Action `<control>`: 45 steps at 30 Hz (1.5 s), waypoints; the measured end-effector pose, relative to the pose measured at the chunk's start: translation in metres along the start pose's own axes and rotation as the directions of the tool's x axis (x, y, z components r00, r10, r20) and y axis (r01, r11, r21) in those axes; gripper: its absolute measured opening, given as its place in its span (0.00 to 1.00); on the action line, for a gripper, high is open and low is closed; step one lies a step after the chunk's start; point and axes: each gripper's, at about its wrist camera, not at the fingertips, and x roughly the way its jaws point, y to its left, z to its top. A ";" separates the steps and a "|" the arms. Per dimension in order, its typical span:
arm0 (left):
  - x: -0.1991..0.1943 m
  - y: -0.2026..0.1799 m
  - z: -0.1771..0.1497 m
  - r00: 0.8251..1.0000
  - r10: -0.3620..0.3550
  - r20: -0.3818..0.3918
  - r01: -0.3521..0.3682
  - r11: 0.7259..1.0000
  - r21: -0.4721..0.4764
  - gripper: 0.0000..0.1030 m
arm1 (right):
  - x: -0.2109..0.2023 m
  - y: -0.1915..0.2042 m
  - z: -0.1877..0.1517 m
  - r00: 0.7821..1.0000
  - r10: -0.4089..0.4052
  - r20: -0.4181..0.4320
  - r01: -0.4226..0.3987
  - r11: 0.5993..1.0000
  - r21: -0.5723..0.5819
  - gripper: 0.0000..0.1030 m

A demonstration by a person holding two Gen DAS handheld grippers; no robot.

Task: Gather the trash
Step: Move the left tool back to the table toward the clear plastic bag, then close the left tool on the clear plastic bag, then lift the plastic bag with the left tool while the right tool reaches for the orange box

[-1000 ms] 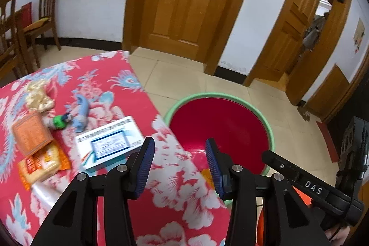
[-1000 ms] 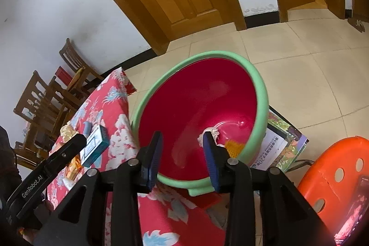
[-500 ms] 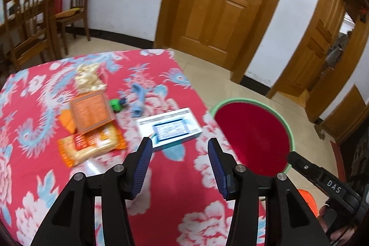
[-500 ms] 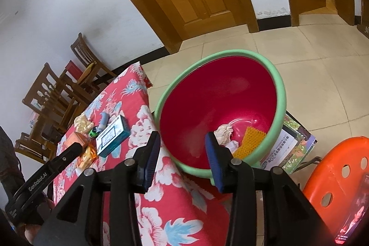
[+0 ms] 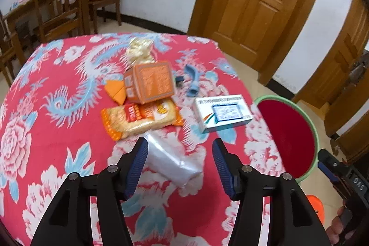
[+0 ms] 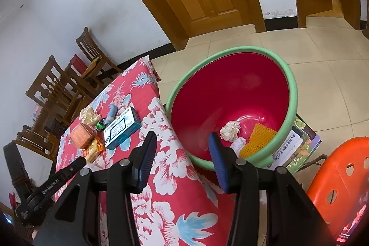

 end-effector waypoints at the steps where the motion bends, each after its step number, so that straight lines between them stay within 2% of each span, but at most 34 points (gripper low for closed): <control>1: 0.002 0.001 -0.001 1.000 0.004 -0.006 -0.004 1.000 -0.004 0.58 | 0.000 0.001 0.000 1.000 0.000 -0.001 0.000 1.000 -0.002 0.48; 14: 0.030 0.004 -0.010 0.997 0.041 -0.064 -0.042 0.999 -0.017 0.62 | 0.007 0.005 -0.002 1.000 0.002 -0.021 -0.003 1.000 -0.012 0.48; 20: 0.035 0.013 -0.011 0.998 0.006 -0.068 -0.009 0.999 -0.038 0.62 | 0.011 0.008 -0.003 0.999 0.003 -0.032 -0.004 1.000 -0.018 0.48; 22: 0.034 0.011 -0.012 0.998 -0.008 -0.062 0.006 1.000 -0.027 0.52 | 0.012 0.010 -0.004 0.999 0.005 -0.037 -0.005 1.000 -0.021 0.48; 24: 0.032 0.010 -0.014 0.998 -0.022 -0.059 0.022 1.000 -0.010 0.48 | 0.013 0.012 -0.005 0.999 0.005 -0.040 -0.006 1.000 -0.025 0.48; 25: 0.031 0.009 -0.015 0.998 -0.028 -0.056 0.028 1.000 0.002 0.42 | 0.013 0.014 -0.005 0.999 0.006 -0.042 -0.007 1.000 -0.027 0.48; 29: 0.025 0.008 -0.019 0.997 -0.054 -0.054 0.056 0.998 0.029 0.40 | 0.015 0.018 -0.007 0.999 0.010 -0.049 -0.012 0.999 -0.038 0.48; 31: 0.021 0.011 -0.020 0.996 -0.067 -0.051 0.068 0.997 0.029 0.35 | 0.016 0.022 -0.008 0.999 0.011 -0.052 -0.014 0.999 -0.047 0.48; 39: -0.005 0.034 -0.016 0.997 -0.083 0.010 0.083 0.997 0.005 0.32 | 0.020 0.046 -0.014 0.997 0.022 -0.068 -0.028 0.995 -0.094 0.48; 45: -0.019 0.059 -0.006 0.997 -0.055 0.052 0.057 0.998 -0.033 0.32 | 0.023 0.073 -0.019 0.996 0.037 -0.081 -0.048 0.988 -0.145 0.48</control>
